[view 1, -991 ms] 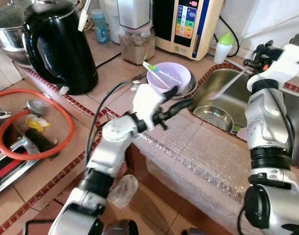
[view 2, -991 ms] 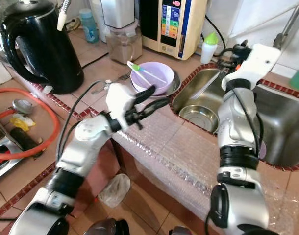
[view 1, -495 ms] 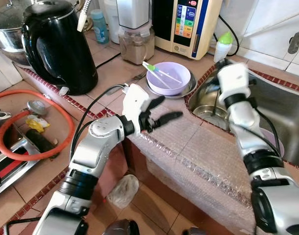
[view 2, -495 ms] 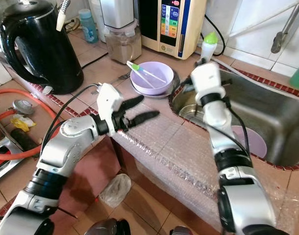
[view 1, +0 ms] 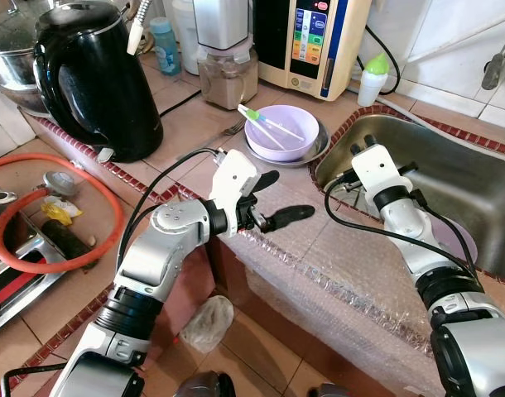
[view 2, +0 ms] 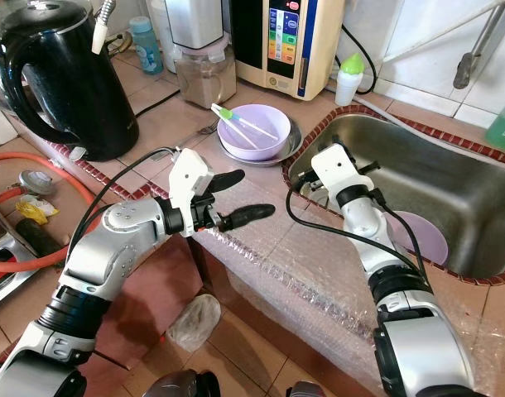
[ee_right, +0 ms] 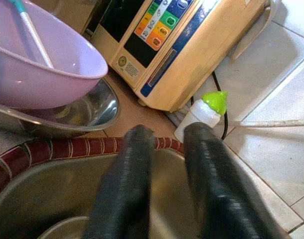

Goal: Kitchen organization

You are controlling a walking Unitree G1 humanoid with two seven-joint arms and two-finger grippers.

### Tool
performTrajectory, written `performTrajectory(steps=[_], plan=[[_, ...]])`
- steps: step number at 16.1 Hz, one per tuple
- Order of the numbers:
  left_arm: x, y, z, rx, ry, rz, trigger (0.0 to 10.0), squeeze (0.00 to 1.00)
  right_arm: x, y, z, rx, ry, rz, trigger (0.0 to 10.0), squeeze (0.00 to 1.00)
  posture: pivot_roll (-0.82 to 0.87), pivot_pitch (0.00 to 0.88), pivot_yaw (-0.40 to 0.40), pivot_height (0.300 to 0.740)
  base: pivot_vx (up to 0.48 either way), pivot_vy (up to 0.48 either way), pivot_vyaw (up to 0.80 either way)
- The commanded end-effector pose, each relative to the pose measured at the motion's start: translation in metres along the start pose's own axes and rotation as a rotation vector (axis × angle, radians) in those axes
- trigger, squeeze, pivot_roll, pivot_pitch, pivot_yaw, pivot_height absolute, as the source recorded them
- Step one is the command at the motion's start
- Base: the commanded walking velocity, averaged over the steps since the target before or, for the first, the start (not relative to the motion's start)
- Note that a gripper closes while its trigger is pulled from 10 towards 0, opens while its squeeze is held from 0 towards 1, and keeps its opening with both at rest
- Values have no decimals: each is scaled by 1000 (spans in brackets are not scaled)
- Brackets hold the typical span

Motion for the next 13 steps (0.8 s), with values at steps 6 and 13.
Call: performTrajectory(steps=[6, 13], plan=[[-2, 0, -3, -20, 8, 25, 10000, 1000, 1, -2, 3, -18, 122, -6, 10000, 1000, -79, 27, 97, 740, 0, 0, 0], [11, -25, 36, 341, 24, -139, 10000, 1000, 14, -56, 9, -121, 330, -68, 10000, 1000, -88, 13, 61, 740, 0, 0, 0]])
Point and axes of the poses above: a point about 5 cm out from each wrist's last joint towards the gripper, its own y axis pointing out of the wrist towards the gripper, its own x axis along the axis of the wrist's last joint, z = x × y, the point moved 4 cm from there along y, pointing out of the wrist towards the gripper, and after that the axes turned 3 degrees about -y, right-handed, at the moved point
